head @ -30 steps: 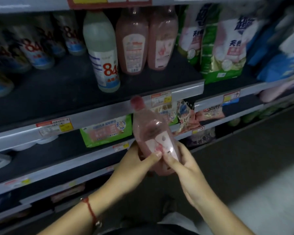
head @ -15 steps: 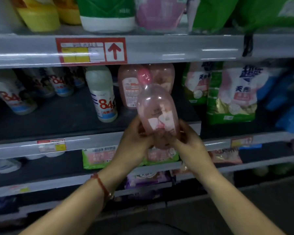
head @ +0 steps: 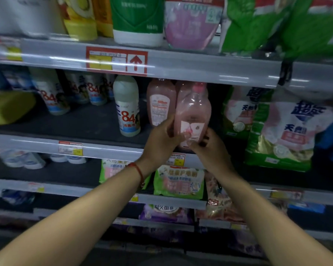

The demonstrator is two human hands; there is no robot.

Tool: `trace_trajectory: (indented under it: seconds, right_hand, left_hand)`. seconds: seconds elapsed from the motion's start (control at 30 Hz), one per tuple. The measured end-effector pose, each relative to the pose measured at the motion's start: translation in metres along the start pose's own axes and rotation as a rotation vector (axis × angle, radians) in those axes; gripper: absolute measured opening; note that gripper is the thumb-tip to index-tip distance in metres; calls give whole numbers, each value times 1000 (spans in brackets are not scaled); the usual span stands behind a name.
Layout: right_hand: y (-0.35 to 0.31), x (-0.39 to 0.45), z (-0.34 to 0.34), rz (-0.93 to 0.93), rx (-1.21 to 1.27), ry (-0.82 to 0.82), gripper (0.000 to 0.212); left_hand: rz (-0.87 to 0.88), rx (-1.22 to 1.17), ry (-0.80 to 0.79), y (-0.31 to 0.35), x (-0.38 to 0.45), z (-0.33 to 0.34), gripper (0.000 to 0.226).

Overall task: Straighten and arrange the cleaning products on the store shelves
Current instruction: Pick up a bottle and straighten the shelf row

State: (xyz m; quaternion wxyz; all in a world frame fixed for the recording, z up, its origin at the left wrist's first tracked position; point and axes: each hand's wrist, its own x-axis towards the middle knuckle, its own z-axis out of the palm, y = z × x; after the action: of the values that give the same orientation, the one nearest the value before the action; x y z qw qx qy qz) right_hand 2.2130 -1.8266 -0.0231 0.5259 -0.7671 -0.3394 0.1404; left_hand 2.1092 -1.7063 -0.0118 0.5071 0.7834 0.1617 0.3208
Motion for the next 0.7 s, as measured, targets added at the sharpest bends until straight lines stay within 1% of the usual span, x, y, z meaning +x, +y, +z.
trace_trajectory:
  seconds: [0.13,0.2,0.23,0.3,0.33,0.4,0.43,0.5,0.57,0.63,0.7]
  right_hand:
    - [-3,-3,-2,9,-80,-1,32]
    - [-9,-9,-4,20,-120,-28,33]
    - [-14,-13,-7,23,-139,-41,35]
    - [-26,-25,-17,33,-220,-76,45]
    - [-32,-32,-25,34,-292,-102,53]
    - [-47,-50,-41,16,-464,-135,67]
    - [-56,-60,-47,5,-520,-137,69]
    - [-80,-78,-53,-35,-584,-149,65]
    - [-104,-93,-47,-111,-668,-174,63]
    - [-132,-103,-37,-177,-721,-167,67]
    - [-162,-109,-24,-245,-719,-131,69]
  left_hand:
    - [-2,139,-3,-2,-3,2,53]
    - [-44,281,-53,5,-7,0,57]
    - [-74,366,-93,10,-10,-3,55]
    - [-126,577,-203,21,-21,-14,50]
    - [-128,694,-258,27,-28,-22,52]
    - [-54,904,-319,40,-41,-43,57]
    - [-12,982,-323,49,-46,-54,61]
    - [61,1073,-308,70,-54,-75,65]
    - [141,1133,-259,90,-61,-96,66]
    - [290,1195,-144,102,-65,-120,64]
    - [368,1222,-40,112,-63,-148,63]
